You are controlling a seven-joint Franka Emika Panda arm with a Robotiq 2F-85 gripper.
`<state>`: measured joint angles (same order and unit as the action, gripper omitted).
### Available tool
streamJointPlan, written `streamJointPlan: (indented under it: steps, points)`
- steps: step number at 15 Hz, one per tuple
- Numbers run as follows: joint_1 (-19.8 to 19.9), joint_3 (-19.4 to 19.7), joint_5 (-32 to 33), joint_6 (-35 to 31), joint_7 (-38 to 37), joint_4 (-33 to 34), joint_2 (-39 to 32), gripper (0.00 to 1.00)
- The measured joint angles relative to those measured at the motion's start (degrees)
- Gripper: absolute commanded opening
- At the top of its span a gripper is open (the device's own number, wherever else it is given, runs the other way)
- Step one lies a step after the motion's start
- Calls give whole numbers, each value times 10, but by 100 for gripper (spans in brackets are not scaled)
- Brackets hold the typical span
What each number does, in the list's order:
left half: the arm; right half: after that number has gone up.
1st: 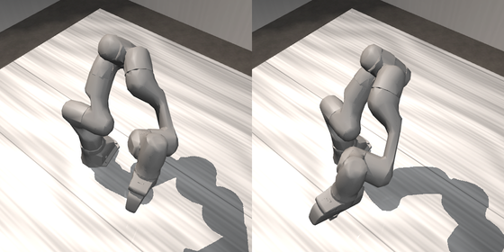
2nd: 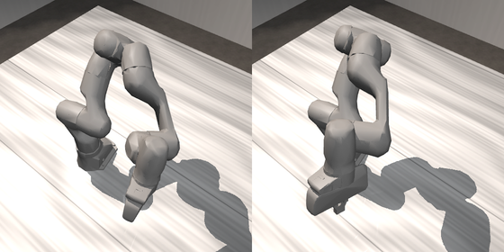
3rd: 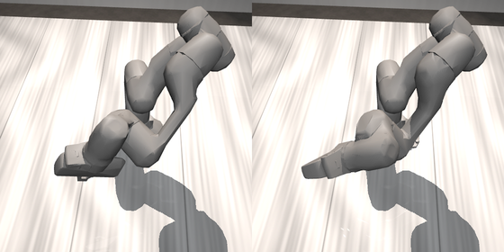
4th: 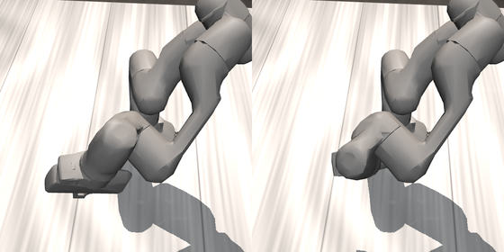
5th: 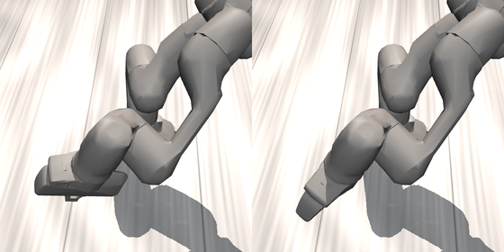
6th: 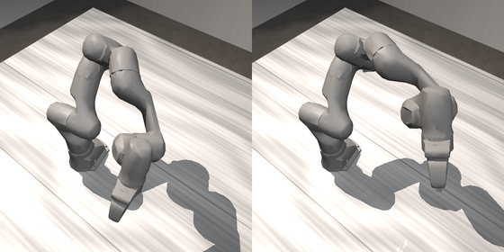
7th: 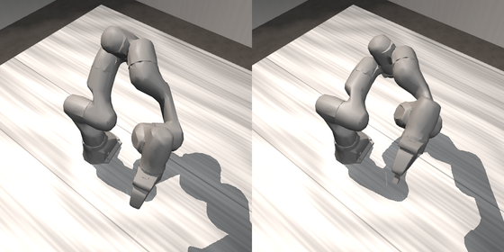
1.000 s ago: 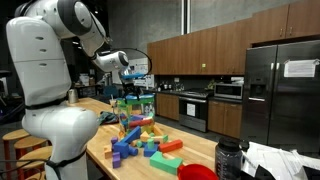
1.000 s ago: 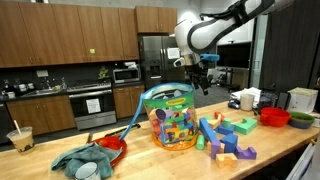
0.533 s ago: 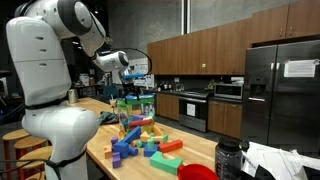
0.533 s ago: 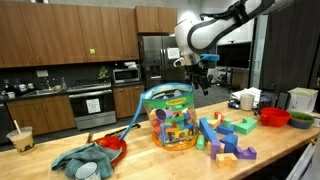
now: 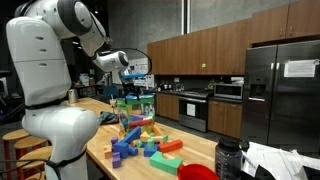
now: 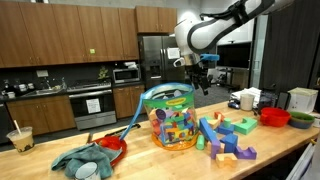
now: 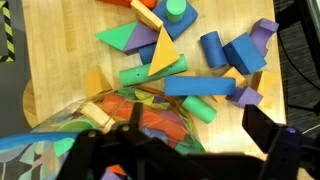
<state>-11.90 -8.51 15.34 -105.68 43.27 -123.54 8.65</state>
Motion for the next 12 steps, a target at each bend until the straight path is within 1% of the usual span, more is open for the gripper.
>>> streamJointPlan:
  steps: [8, 10, 12]
  points:
    - [0, -3, 1, 0, 3, 0, -3, 100]
    - [-1, -4, 2, -24, 16, -1, -4, 100]
    - [0, -2, 2, -80, 24, -6, -1, 100]
